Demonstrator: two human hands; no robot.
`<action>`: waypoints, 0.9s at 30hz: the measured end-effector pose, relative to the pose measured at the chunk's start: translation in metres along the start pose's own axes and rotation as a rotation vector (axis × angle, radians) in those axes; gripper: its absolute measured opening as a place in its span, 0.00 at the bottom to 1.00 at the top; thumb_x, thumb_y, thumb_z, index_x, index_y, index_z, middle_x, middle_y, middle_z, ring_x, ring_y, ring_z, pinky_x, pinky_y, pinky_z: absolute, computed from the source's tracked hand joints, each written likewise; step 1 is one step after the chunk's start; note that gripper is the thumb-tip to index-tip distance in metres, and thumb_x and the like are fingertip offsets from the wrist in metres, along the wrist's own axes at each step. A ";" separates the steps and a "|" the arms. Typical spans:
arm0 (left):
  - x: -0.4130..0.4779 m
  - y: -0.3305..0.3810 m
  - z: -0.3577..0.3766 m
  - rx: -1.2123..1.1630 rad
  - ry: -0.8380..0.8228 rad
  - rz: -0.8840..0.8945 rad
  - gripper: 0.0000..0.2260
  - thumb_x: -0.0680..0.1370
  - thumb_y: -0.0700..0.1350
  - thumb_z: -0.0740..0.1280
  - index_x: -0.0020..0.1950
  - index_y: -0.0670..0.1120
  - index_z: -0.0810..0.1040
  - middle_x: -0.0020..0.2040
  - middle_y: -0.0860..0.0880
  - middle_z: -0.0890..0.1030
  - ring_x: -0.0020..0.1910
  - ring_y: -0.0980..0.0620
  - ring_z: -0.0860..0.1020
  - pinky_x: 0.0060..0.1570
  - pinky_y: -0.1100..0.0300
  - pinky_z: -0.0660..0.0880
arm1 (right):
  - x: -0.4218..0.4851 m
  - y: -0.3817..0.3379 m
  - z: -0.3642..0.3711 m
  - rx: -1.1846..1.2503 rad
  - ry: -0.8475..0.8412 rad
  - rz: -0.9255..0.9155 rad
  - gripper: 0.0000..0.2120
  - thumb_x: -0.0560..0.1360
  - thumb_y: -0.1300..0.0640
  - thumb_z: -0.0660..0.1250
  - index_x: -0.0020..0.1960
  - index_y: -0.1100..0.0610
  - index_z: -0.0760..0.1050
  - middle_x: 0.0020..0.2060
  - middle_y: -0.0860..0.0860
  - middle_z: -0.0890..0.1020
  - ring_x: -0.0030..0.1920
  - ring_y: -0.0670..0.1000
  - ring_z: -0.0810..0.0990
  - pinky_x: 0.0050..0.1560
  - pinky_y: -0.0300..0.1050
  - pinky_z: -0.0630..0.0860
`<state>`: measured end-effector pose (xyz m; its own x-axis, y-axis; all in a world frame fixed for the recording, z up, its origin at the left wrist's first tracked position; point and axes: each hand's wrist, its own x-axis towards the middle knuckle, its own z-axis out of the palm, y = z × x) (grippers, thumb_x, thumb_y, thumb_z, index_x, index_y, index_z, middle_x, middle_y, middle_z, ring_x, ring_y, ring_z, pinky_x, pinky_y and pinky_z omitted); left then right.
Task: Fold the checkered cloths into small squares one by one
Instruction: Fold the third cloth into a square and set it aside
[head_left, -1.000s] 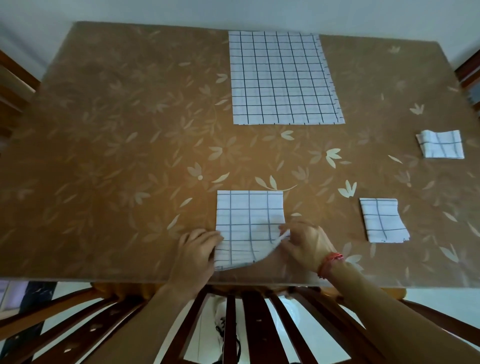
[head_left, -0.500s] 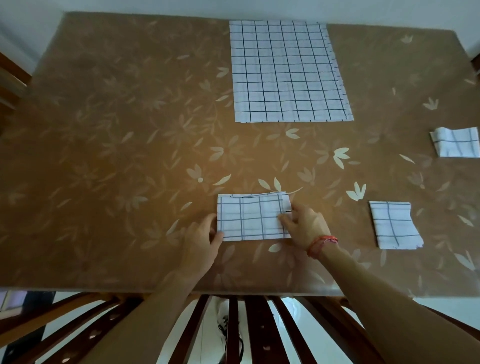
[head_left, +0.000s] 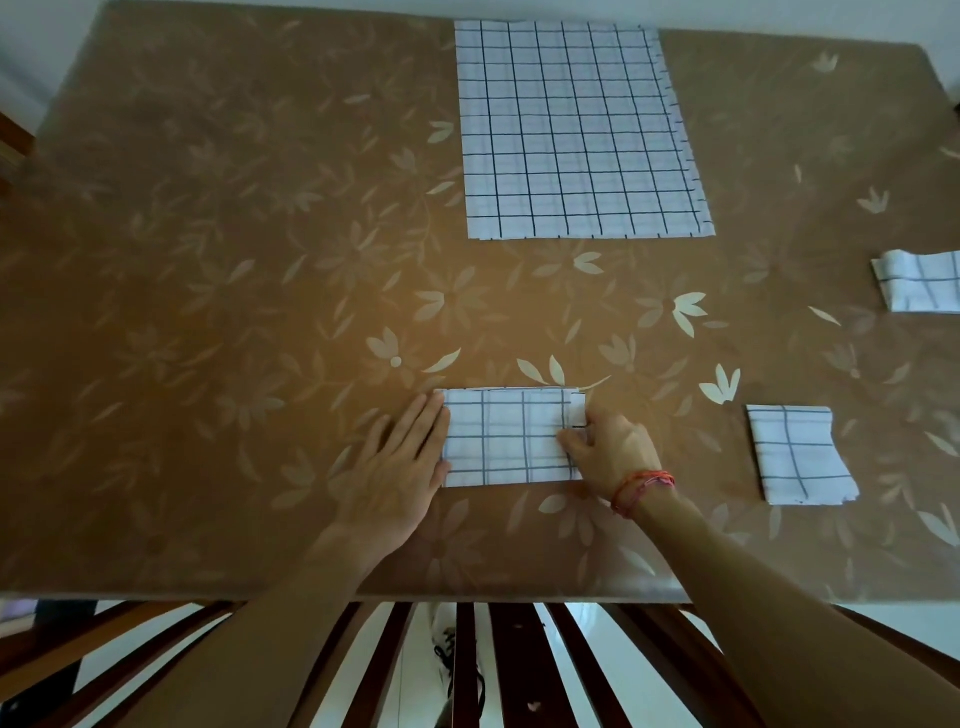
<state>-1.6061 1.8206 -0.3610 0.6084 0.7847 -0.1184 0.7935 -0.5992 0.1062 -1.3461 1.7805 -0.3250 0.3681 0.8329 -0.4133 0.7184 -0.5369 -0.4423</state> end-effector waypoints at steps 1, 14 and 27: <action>0.000 0.000 0.002 -0.002 -0.010 -0.001 0.25 0.82 0.51 0.49 0.77 0.41 0.63 0.79 0.45 0.58 0.78 0.48 0.56 0.70 0.46 0.63 | 0.000 0.000 0.000 0.006 -0.002 0.004 0.09 0.76 0.51 0.64 0.46 0.56 0.73 0.35 0.50 0.79 0.37 0.53 0.74 0.36 0.42 0.67; -0.001 -0.001 0.004 -0.007 -0.017 0.021 0.25 0.83 0.51 0.48 0.77 0.40 0.61 0.79 0.44 0.57 0.79 0.48 0.54 0.71 0.43 0.63 | -0.021 -0.043 0.012 -0.210 0.395 -0.500 0.20 0.74 0.52 0.65 0.63 0.58 0.73 0.55 0.57 0.75 0.53 0.57 0.74 0.52 0.51 0.75; -0.004 -0.005 0.010 0.011 0.046 0.060 0.24 0.86 0.51 0.43 0.79 0.41 0.57 0.80 0.44 0.55 0.79 0.49 0.52 0.72 0.39 0.56 | -0.008 -0.054 0.090 -0.434 0.015 -0.738 0.29 0.81 0.50 0.47 0.76 0.65 0.55 0.76 0.60 0.56 0.77 0.57 0.52 0.74 0.57 0.58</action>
<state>-1.6126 1.8187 -0.3710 0.6536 0.7539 -0.0663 0.7561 -0.6466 0.1011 -1.4409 1.7905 -0.3688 -0.2775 0.9522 -0.1277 0.9383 0.2401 -0.2490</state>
